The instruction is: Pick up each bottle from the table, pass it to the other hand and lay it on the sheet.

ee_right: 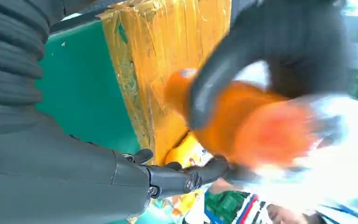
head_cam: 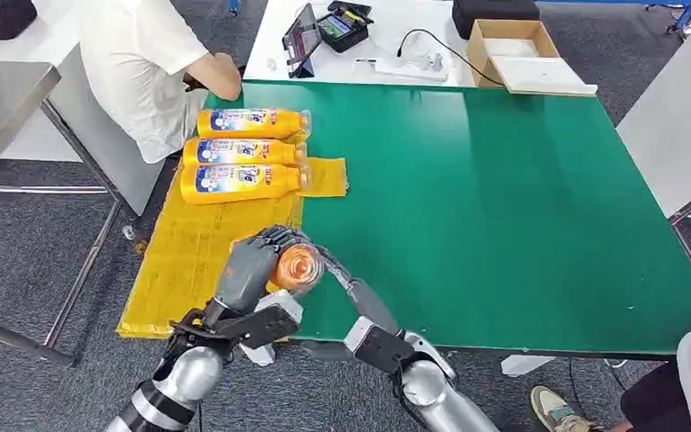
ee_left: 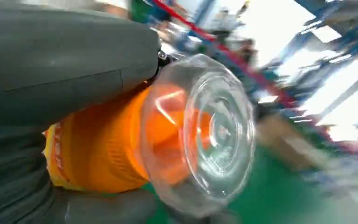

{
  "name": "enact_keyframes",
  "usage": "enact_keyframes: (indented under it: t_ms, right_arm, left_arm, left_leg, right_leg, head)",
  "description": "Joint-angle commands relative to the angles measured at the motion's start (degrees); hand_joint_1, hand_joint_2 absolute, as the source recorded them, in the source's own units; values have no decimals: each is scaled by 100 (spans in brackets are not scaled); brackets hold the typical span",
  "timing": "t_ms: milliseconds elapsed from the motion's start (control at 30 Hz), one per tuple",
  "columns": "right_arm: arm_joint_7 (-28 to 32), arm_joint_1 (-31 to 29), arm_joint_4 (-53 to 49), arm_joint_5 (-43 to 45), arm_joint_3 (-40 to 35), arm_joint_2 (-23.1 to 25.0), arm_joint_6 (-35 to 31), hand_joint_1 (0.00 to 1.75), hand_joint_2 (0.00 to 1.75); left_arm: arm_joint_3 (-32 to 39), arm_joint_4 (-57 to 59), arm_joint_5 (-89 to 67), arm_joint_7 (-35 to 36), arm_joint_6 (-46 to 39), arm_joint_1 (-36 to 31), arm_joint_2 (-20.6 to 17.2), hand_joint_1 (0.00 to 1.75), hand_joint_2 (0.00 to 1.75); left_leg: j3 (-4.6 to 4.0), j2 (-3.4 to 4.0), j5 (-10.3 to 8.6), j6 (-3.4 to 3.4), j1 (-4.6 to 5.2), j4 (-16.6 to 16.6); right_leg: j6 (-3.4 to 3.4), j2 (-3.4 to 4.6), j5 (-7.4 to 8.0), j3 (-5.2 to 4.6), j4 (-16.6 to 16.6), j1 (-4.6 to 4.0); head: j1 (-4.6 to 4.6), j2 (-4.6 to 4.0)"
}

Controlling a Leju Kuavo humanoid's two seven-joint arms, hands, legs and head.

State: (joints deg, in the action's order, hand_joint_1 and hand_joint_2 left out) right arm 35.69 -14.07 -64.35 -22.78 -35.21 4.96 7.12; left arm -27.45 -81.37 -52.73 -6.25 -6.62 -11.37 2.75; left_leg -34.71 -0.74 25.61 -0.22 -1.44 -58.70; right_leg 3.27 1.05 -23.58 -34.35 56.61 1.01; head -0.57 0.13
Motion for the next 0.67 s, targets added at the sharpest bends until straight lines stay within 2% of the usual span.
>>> enact_keyframes:
  t_ms: [33,100,167,267,500,567,667]
  right_arm:
    - [22,318,-413,-238,219,-210,3,0,175]
    - [16,456,-592,-259,272,-255,-15,0,175]
    - [-28,723,-856,-354,370,-335,-96,0,175]
    - [-48,1000,-1041,-435,466,-405,-161,0,175]
    - [-86,1359,-1082,-518,713,-431,-297,0,175]
    - [-84,1390,-981,-526,835,-379,-313,0,175]
    - [-77,1387,-931,-524,916,-360,-312,0,175]
  left_arm:
    - [544,2245,-408,354,-82,-1118,-51,175,175]
    - [768,2529,-511,363,-238,-1224,-21,175,175]
    - [1137,2791,-940,698,-686,-1275,48,175,175]
    - [1468,2779,-1031,683,-840,-1188,124,175,175]
    - [1368,2687,-1788,1169,-1152,-1104,135,175,175]
    - [1288,2724,-2076,1239,-986,-1149,205,175,175]
    - [1082,2802,-2417,1339,-816,-1252,279,175,175]
  left_leg:
    - [17,-19,-9,8,0,12]
    - [8,-14,-10,7,0,7]
    - [18,-7,-7,7,-1,9]
    - [17,-18,-10,6,1,9]
    - [14,-16,-7,9,0,6]
    - [27,-19,-7,16,1,12]
    - [4,-21,-9,6,1,3]
  right_leg:
    - [-15,-34,-2,23,-7,-5]
    - [-8,-21,-2,16,-3,-3]
    - [-10,-15,-1,23,-6,-4]
    - [-8,-29,-4,22,-5,-2]
    - [-9,-26,-4,22,-5,-3]
    - [-17,-36,-5,38,-12,-6]
    - [-7,-26,-3,13,-2,-1]
  head:
    - [0,0]
    - [4,0]
    - [0,0]
    - [2,0]
    - [0,0]
    - [0,0]
    - [0,0]
